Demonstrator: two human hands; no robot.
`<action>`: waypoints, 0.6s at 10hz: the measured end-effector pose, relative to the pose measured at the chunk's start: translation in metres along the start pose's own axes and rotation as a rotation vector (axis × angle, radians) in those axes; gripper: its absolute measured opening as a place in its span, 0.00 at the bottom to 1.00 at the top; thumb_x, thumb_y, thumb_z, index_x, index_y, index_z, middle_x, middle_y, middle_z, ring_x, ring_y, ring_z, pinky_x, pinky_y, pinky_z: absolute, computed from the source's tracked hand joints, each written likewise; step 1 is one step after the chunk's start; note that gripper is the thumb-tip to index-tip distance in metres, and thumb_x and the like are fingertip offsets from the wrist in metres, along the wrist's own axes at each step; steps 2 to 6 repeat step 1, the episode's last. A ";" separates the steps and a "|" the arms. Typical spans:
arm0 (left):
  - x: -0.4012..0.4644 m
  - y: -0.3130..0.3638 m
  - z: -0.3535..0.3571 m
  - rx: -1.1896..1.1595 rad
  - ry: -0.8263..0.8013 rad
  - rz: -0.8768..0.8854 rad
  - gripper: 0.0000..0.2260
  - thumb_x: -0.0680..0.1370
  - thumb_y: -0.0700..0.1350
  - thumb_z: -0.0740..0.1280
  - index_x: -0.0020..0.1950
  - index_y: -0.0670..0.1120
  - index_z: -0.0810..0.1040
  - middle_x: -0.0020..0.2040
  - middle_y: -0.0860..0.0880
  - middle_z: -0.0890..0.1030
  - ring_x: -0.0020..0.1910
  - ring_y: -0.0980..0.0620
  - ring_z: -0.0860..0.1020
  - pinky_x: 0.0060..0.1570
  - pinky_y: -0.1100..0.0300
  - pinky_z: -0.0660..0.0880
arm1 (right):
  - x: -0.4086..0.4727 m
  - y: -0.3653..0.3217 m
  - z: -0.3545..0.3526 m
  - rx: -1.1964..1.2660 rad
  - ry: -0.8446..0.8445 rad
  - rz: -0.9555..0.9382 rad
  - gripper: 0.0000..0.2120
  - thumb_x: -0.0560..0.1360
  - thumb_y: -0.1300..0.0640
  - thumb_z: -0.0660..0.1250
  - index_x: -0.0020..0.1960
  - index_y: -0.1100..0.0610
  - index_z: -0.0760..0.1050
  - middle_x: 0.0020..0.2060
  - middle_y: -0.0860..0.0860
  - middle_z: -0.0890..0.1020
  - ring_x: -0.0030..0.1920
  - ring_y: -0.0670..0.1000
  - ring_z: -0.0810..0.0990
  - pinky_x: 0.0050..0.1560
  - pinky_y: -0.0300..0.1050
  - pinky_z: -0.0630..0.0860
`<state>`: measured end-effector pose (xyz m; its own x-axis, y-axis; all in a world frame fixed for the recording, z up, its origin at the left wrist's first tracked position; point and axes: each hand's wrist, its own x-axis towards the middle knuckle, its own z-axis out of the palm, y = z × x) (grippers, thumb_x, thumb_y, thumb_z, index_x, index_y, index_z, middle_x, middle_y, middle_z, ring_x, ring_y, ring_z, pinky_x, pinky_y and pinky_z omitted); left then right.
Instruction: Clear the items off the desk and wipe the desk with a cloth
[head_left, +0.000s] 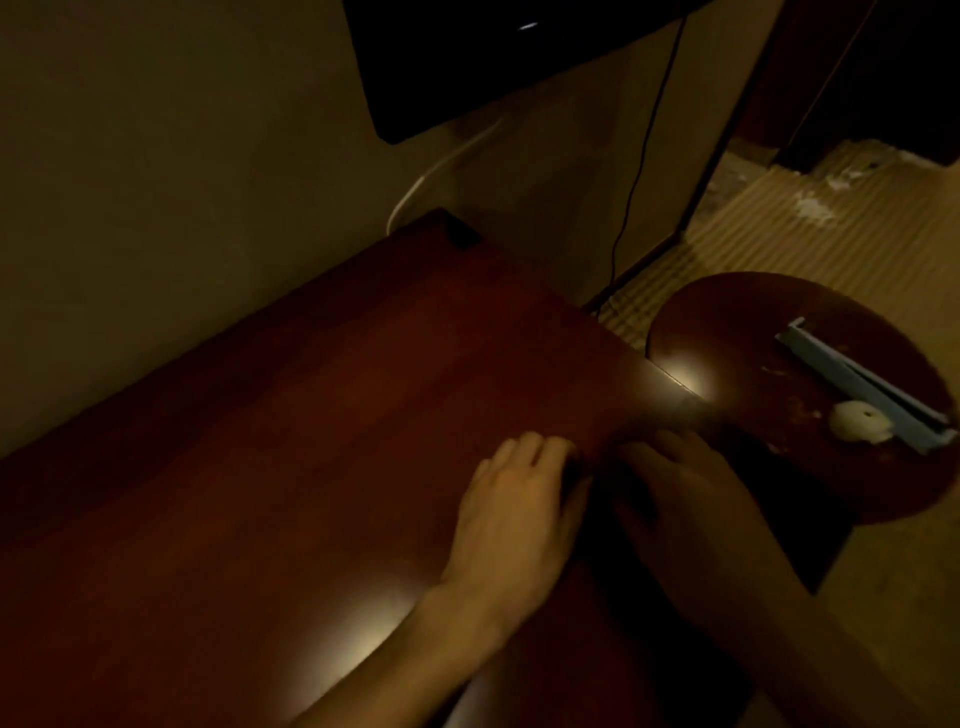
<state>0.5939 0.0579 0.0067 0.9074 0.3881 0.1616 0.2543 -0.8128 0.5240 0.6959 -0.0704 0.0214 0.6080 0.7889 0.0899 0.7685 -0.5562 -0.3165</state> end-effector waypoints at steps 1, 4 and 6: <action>0.007 0.009 -0.033 0.145 0.037 -0.077 0.11 0.80 0.55 0.57 0.58 0.52 0.72 0.51 0.53 0.75 0.50 0.52 0.72 0.49 0.58 0.67 | 0.011 -0.015 -0.027 -0.012 -0.017 -0.014 0.06 0.71 0.55 0.71 0.46 0.56 0.79 0.42 0.52 0.79 0.45 0.58 0.78 0.42 0.57 0.76; 0.007 0.009 -0.033 0.145 0.037 -0.077 0.11 0.80 0.55 0.57 0.58 0.52 0.72 0.51 0.53 0.75 0.50 0.52 0.72 0.49 0.58 0.67 | 0.011 -0.015 -0.027 -0.012 -0.017 -0.014 0.06 0.71 0.55 0.71 0.46 0.56 0.79 0.42 0.52 0.79 0.45 0.58 0.78 0.42 0.57 0.76; 0.007 0.009 -0.033 0.145 0.037 -0.077 0.11 0.80 0.55 0.57 0.58 0.52 0.72 0.51 0.53 0.75 0.50 0.52 0.72 0.49 0.58 0.67 | 0.011 -0.015 -0.027 -0.012 -0.017 -0.014 0.06 0.71 0.55 0.71 0.46 0.56 0.79 0.42 0.52 0.79 0.45 0.58 0.78 0.42 0.57 0.76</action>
